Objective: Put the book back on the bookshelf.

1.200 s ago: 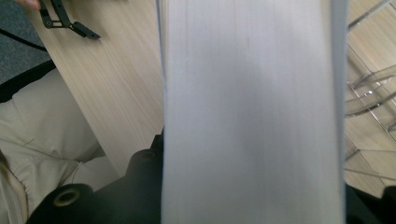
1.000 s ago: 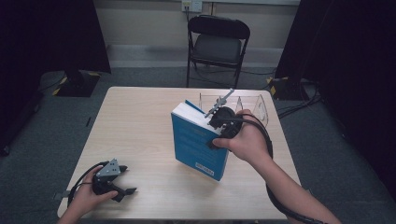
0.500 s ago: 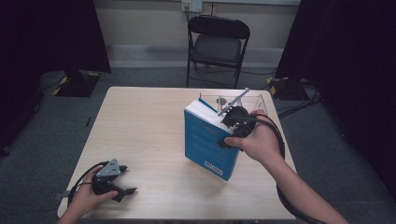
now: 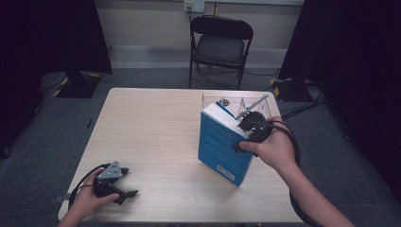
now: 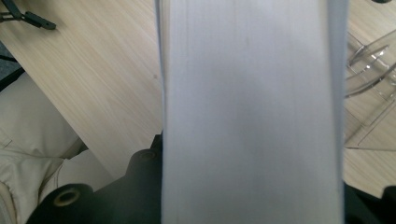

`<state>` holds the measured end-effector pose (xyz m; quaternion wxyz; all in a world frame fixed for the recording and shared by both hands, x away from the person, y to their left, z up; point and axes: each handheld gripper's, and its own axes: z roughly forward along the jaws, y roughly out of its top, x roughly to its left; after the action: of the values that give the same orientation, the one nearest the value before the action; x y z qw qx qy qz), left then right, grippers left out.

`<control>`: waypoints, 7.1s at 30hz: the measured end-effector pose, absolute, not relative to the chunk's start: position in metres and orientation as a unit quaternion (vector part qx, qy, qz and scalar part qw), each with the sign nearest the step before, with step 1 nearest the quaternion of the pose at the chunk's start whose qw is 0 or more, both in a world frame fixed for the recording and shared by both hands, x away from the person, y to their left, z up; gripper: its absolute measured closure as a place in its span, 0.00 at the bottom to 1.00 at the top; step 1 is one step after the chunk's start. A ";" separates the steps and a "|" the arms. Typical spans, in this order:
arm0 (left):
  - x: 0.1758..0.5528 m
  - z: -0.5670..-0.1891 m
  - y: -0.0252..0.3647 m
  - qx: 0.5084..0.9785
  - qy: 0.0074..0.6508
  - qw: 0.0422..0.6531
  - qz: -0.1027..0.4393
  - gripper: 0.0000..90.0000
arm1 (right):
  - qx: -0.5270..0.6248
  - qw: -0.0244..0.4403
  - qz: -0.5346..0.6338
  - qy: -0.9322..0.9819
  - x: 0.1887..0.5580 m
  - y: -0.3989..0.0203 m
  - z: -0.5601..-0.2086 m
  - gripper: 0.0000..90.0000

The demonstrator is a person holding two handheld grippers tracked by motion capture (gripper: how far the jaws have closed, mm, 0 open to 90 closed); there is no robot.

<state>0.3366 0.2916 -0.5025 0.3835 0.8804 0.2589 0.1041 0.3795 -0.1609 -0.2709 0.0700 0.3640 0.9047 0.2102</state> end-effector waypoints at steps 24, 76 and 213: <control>0.337 -0.503 0.292 0.880 0.258 0.384 0.107 0.06 | 0.384 0.090 0.222 0.892 0.366 -0.196 -0.302 0.68; 0.337 -0.503 0.292 0.879 0.258 0.386 0.109 0.06 | 0.385 0.101 0.190 0.898 0.371 -0.185 -0.302 0.68; 0.337 -0.502 0.290 0.889 0.247 0.373 0.096 0.00 | 0.553 0.124 0.191 0.801 0.469 -0.116 -0.264 0.69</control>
<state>0.3374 0.2897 -0.5023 0.3729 0.8891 0.2474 0.0958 0.4688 -0.1156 -0.2642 0.1238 0.5533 0.8014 0.1906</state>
